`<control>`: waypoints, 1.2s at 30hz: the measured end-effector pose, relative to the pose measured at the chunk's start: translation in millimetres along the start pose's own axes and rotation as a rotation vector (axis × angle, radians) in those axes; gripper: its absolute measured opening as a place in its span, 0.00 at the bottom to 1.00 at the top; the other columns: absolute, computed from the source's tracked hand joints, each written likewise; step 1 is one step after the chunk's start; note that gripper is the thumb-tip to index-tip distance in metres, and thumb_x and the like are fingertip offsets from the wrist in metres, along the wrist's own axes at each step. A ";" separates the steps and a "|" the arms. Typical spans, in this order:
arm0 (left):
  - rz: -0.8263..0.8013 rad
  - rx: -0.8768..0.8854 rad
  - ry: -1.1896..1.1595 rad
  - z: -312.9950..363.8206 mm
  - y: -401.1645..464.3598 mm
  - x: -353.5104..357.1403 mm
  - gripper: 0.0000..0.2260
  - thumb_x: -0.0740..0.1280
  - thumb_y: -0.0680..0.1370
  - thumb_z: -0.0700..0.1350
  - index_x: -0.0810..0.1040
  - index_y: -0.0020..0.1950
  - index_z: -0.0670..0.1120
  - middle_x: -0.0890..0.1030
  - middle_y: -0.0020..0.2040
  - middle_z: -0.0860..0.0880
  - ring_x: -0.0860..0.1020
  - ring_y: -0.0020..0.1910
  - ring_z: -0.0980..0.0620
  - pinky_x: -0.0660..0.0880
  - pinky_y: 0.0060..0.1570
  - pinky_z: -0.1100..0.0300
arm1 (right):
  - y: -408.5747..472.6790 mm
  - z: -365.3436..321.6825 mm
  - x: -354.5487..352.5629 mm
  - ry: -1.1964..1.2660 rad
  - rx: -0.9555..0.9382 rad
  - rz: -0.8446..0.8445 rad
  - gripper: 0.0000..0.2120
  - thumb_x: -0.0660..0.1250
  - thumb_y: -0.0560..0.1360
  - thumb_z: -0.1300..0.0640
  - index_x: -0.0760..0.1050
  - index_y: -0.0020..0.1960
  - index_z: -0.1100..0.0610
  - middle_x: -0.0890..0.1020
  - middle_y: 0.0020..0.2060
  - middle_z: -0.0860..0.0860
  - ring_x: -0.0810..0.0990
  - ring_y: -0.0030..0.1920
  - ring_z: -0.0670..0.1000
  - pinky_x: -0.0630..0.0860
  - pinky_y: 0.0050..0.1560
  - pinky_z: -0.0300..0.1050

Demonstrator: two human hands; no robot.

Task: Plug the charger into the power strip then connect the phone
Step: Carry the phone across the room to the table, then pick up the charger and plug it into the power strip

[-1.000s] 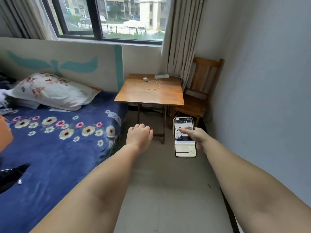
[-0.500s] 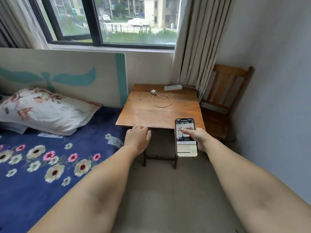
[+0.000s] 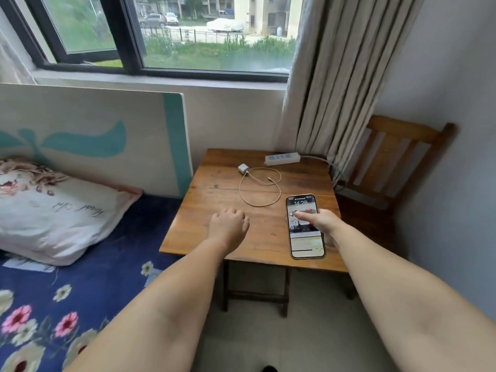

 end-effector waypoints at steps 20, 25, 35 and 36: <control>-0.300 0.040 -0.056 -45.3 303.4 180.0 0.15 0.53 0.80 0.50 0.74 0.58 0.45 0.77 0.56 0.43 0.72 0.57 0.42 0.69 0.54 0.50 | 323.0 -6.3 -14.5 -0.181 0.244 0.092 0.19 0.74 0.70 0.55 0.77 0.58 0.60 0.82 0.55 0.58 0.80 0.53 0.58 0.75 0.57 0.52; -0.343 0.086 -0.102 -38.4 347.5 236.2 0.17 0.55 0.79 0.50 0.70 0.64 0.44 0.73 0.63 0.42 0.70 0.62 0.42 0.68 0.59 0.49 | 375.7 19.8 -20.8 -0.172 0.346 0.136 0.18 0.73 0.71 0.55 0.76 0.58 0.58 0.82 0.53 0.56 0.80 0.50 0.56 0.74 0.49 0.48; -0.316 0.065 -0.055 -34.2 361.8 310.8 0.25 0.50 0.80 0.53 0.50 0.76 0.50 0.50 0.78 0.46 0.45 0.76 0.47 0.43 0.73 0.43 | 413.3 50.6 -27.8 -0.260 0.345 0.068 0.06 0.73 0.71 0.53 0.76 0.44 0.48 0.82 0.46 0.50 0.81 0.43 0.48 0.74 0.37 0.42; -0.308 0.067 -0.050 -34.4 360.8 313.9 0.25 0.50 0.80 0.53 0.49 0.76 0.50 0.50 0.78 0.46 0.45 0.76 0.48 0.41 0.73 0.44 | 415.2 52.3 -29.8 -0.289 0.337 0.075 0.06 0.73 0.71 0.52 0.75 0.43 0.48 0.82 0.45 0.49 0.80 0.42 0.48 0.73 0.36 0.42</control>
Point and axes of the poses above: each hand's wrist, its own y-axis towards the middle knuckle, its own x-axis out of the palm, z = x × y, the point moved 8 cm from there along y, towards the middle knuckle
